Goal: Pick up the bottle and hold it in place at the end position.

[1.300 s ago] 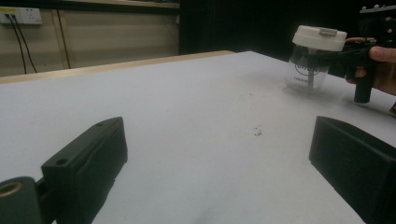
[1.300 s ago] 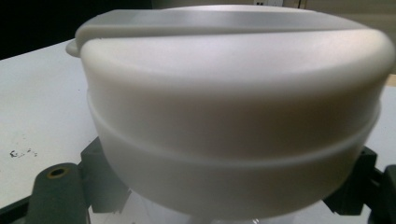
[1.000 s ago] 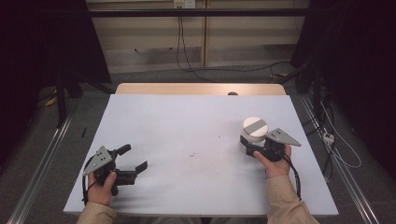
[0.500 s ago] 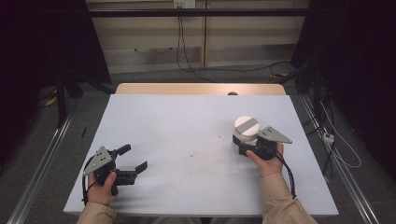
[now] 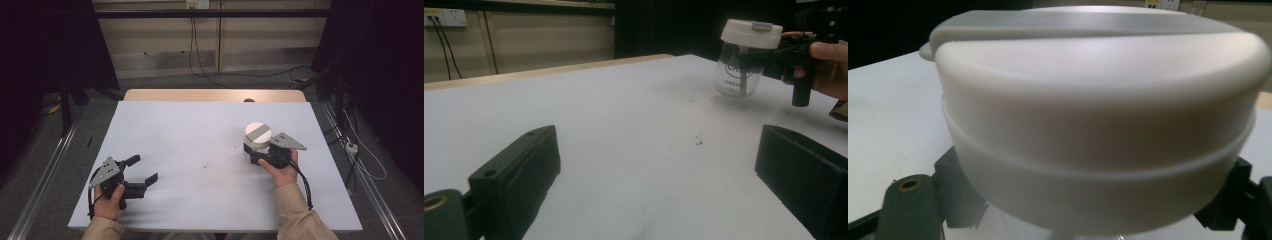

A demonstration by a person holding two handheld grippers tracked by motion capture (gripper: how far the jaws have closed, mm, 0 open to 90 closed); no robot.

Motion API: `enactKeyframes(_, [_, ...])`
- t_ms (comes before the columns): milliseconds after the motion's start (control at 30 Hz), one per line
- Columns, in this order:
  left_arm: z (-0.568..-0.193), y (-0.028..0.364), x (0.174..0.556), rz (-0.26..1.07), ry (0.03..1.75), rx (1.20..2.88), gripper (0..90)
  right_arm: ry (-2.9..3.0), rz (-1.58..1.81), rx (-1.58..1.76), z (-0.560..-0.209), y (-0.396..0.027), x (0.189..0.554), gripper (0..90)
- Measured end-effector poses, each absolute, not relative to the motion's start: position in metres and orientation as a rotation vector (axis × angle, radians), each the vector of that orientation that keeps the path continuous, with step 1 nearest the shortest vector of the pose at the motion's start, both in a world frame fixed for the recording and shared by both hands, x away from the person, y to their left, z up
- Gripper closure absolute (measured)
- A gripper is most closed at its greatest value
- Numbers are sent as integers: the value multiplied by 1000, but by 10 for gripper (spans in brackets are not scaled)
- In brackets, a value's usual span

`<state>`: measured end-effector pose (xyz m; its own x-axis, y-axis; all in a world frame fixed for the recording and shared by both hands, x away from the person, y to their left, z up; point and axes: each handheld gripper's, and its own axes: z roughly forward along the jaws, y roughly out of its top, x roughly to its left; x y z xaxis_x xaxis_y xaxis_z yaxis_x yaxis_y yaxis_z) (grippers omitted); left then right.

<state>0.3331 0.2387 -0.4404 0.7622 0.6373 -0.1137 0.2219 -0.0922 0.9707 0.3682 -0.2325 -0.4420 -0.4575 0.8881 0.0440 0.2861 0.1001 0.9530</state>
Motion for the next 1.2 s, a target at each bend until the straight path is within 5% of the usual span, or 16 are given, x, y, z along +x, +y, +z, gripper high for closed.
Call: enactKeyframes(1200, [-441,240,333,393,697,1662,40,1873,1387,1113,-441,-200,385,185])
